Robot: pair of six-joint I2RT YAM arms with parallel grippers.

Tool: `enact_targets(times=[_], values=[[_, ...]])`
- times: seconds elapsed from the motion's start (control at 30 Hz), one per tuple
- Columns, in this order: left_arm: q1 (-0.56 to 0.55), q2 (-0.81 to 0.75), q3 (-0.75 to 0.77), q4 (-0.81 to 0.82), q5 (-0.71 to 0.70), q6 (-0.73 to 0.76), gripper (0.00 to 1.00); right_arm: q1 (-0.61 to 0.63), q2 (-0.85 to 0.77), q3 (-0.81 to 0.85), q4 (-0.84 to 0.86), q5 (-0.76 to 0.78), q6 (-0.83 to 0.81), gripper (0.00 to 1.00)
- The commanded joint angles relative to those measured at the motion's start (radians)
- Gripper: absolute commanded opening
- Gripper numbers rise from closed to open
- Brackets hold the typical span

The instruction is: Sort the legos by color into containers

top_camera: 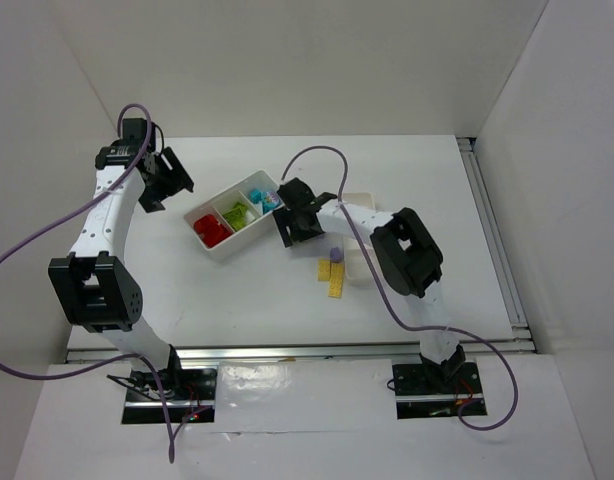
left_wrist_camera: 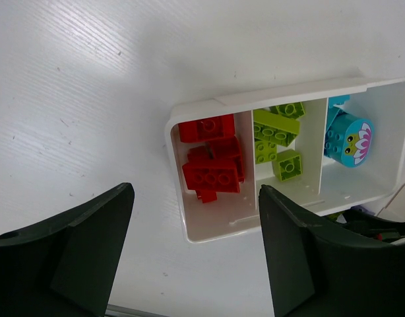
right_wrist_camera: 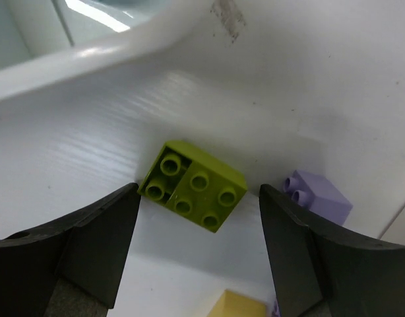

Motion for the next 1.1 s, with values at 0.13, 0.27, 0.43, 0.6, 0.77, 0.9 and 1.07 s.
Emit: enact_targets(times=[0.13, 0.27, 0.43, 0.6, 0.77, 0.9, 1.07], values=[[0.005, -0.015, 0.036, 0.01, 0.003, 0.003, 0.86, -0.02, 0.06, 0.043, 0.041, 0.092, -0.045, 0.76], [0.005, -0.015, 0.036, 0.01, 0.003, 0.003, 0.86, -0.02, 0.028, 0.005, 0.065, 0.083, -0.055, 0.68], [0.005, -0.006, 0.036, 0.01, 0.012, 0.003, 0.86, -0.011, -0.042, -0.035, 0.091, 0.083, -0.055, 0.53], [0.005, -0.006, 0.036, 0.01, 0.012, 0.003, 0.86, 0.014, -0.182, -0.035, 0.05, 0.083, -0.045, 0.5], [0.005, -0.006, 0.036, 0.01, 0.012, 0.003, 0.86, 0.046, -0.263, -0.005, 0.03, 0.024, -0.045, 0.5], [0.005, -0.006, 0.036, 0.01, 0.003, 0.003, 0.86, 0.058, -0.252, 0.092, 0.056, -0.035, -0.045, 0.5], [0.005, -0.026, 0.036, 0.01, -0.017, 0.003, 0.86, 0.067, -0.12, 0.281, 0.117, -0.144, -0.045, 0.5]])
